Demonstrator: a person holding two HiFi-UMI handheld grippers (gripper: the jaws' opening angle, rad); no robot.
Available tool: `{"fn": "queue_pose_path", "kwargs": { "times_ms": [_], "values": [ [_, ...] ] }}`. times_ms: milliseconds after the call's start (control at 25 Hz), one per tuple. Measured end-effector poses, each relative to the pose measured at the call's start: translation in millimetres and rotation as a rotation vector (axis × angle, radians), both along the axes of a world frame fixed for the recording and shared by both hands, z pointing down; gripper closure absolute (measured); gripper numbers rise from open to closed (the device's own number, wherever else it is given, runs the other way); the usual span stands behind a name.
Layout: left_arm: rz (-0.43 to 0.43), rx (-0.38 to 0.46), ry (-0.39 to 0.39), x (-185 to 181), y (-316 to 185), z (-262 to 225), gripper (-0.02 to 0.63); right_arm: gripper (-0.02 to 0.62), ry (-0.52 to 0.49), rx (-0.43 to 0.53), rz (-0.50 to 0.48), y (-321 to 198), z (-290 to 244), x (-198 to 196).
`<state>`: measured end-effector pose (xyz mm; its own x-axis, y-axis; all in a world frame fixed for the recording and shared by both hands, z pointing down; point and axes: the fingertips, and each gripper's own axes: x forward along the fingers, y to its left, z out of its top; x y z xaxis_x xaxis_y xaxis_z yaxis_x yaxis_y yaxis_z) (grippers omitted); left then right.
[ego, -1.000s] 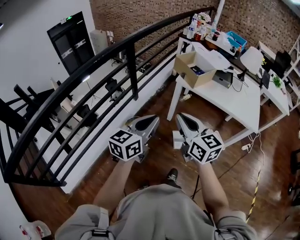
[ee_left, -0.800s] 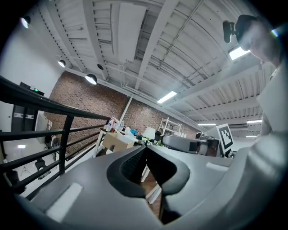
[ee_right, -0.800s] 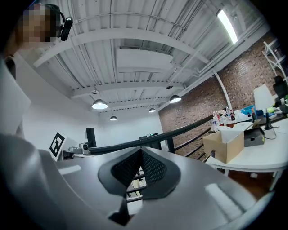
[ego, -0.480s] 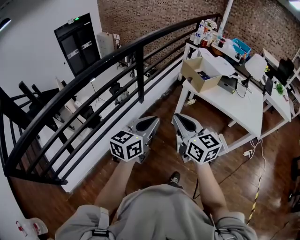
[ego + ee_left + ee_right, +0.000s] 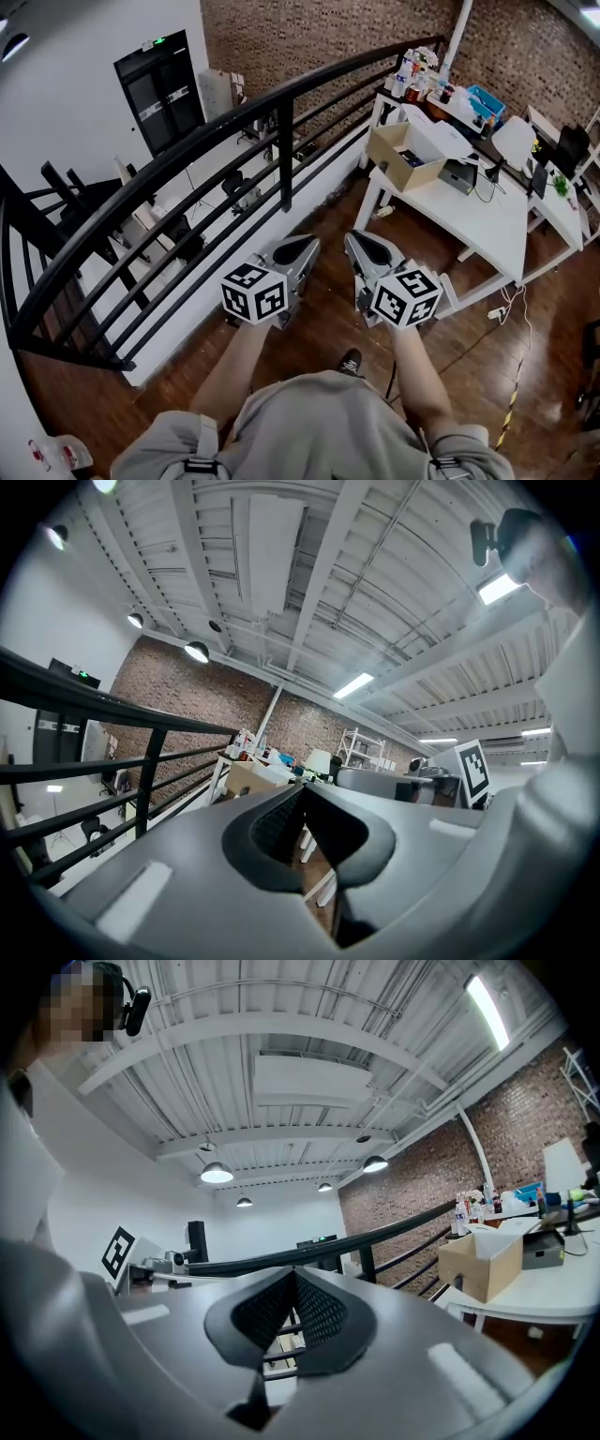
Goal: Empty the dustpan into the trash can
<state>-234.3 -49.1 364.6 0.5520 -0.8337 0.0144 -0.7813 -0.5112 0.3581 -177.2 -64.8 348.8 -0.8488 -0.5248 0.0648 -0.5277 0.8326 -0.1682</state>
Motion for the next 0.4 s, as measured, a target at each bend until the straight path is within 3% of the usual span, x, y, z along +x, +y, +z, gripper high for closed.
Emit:
{"fn": "queue_pose_path", "kwargs": {
  "times_ms": [400],
  "values": [
    [-0.004,0.000,-0.010,-7.2,-3.2,1.6,0.600,0.595,-0.002,0.002,0.010,-4.5,2.3,-4.7]
  ]
}}
